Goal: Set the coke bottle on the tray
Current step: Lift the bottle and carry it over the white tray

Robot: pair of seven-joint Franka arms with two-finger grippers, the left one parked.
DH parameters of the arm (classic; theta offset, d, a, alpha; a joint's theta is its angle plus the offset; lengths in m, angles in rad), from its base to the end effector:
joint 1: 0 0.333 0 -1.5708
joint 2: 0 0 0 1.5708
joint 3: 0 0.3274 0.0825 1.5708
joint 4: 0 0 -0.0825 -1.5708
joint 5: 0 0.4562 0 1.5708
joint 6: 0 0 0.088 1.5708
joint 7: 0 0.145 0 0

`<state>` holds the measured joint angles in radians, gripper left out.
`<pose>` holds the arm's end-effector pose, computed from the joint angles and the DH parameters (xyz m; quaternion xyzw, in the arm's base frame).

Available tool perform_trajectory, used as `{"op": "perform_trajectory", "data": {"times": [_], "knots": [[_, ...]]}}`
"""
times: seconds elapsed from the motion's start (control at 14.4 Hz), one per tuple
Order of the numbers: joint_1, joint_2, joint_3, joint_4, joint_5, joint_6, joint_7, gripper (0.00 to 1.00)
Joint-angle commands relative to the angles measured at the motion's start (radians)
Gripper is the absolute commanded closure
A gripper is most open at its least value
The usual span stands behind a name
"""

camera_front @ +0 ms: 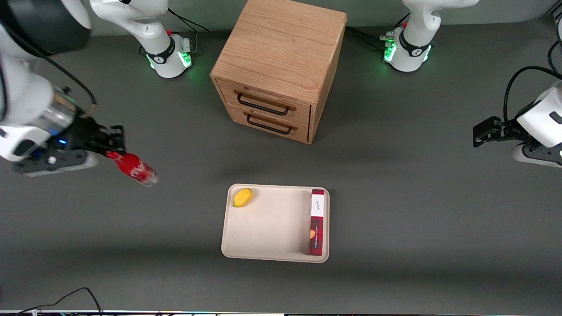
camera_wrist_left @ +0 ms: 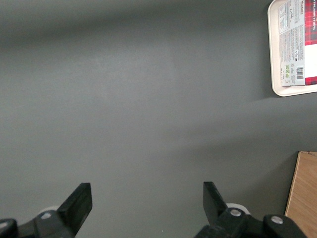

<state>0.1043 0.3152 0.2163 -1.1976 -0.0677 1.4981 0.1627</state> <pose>0.6888 0.1924 0.5853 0.9974 0.0715 -0.0038 0.0014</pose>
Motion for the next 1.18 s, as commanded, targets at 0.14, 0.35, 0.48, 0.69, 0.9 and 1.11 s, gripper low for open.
{"op": "perform_trajectory", "data": {"times": [0.14, 0.35, 0.48, 0.69, 0.9, 1.11], "knots": [[0.133, 0.256, -0.014, 0.217, 0.002, 0.12, 0.031, 1.0], [0.187, 0.379, -0.015, 0.228, 0.0, 0.273, 0.021, 1.0], [0.218, 0.457, -0.017, 0.227, 0.0, 0.373, 0.023, 1.0], [0.262, 0.54, -0.073, 0.228, 0.0, 0.462, 0.02, 1.0], [0.304, 0.584, -0.146, 0.228, 0.0, 0.528, 0.012, 1.0], [0.305, 0.599, -0.15, 0.228, -0.001, 0.551, 0.015, 1.0]]}}
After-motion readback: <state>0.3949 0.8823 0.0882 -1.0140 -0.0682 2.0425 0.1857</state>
